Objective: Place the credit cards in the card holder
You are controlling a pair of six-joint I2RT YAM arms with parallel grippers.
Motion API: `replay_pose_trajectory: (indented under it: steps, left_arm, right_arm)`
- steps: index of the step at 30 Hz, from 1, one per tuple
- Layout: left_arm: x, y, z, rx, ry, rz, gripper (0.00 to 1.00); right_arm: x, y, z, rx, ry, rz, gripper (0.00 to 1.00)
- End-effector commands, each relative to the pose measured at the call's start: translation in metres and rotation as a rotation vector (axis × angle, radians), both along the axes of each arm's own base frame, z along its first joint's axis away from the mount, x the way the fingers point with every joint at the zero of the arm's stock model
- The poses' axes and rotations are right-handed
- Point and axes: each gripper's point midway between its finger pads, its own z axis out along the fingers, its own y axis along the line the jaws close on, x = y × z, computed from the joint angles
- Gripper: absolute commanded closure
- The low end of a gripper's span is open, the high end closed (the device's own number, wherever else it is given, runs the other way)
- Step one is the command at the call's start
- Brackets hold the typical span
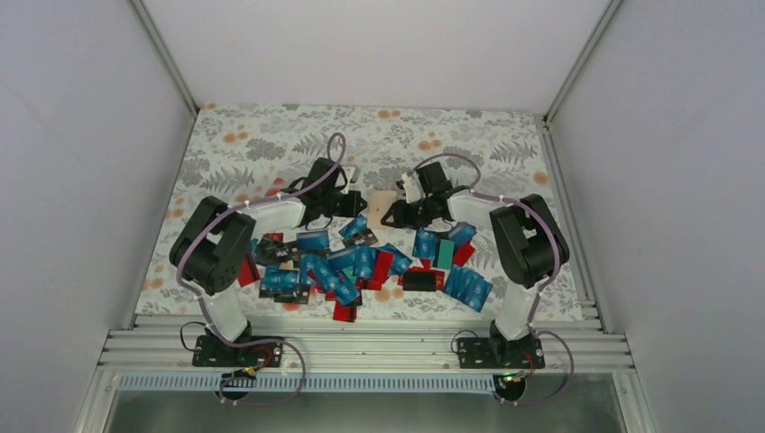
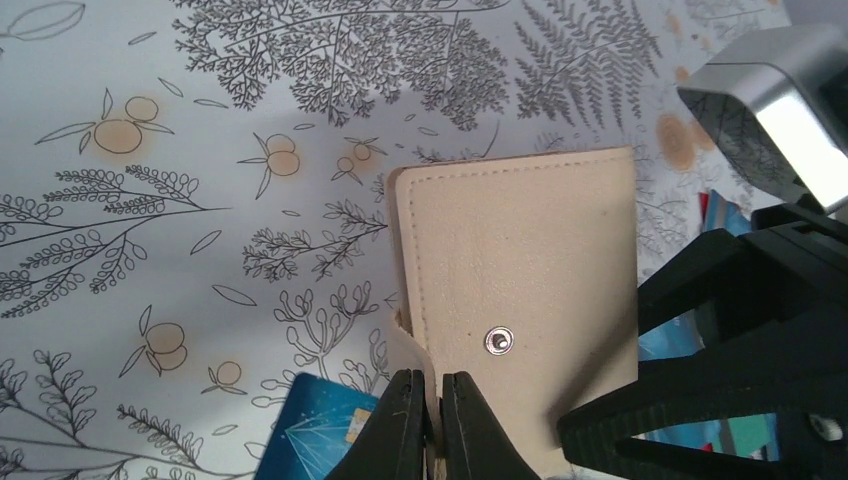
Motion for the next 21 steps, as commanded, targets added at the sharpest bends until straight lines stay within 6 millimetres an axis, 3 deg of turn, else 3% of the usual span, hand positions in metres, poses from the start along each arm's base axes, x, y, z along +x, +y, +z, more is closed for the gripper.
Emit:
replay_pose_trajectory:
  steps: [1,3,8,14,21]
  left_arm:
    - [0.013,-0.015,0.002,-0.025,-0.032,0.005,0.98]
    - [0.012,-0.018,-0.006,-0.019,-0.019,0.0,0.98]
    - [0.01,-0.023,-0.006,-0.02,-0.013,0.002,0.98]
    - [0.005,-0.029,0.022,-0.026,-0.055,-0.013,0.98]
    - [0.001,-0.039,0.056,-0.044,-0.106,-0.038,0.98]
  right_arm:
    - [0.005,-0.014,-0.02,-0.05,0.015,-0.036,0.65]
    - [0.005,-0.023,-0.03,-0.08,0.034,-0.055,0.62]
    - [0.01,-0.05,-0.04,-0.195,0.025,-0.123,0.45]
    - [0.013,-0.057,-0.007,-0.207,-0.03,-0.161,0.28]
    - [0.013,-0.045,0.022,-0.16,-0.064,-0.148,0.24]
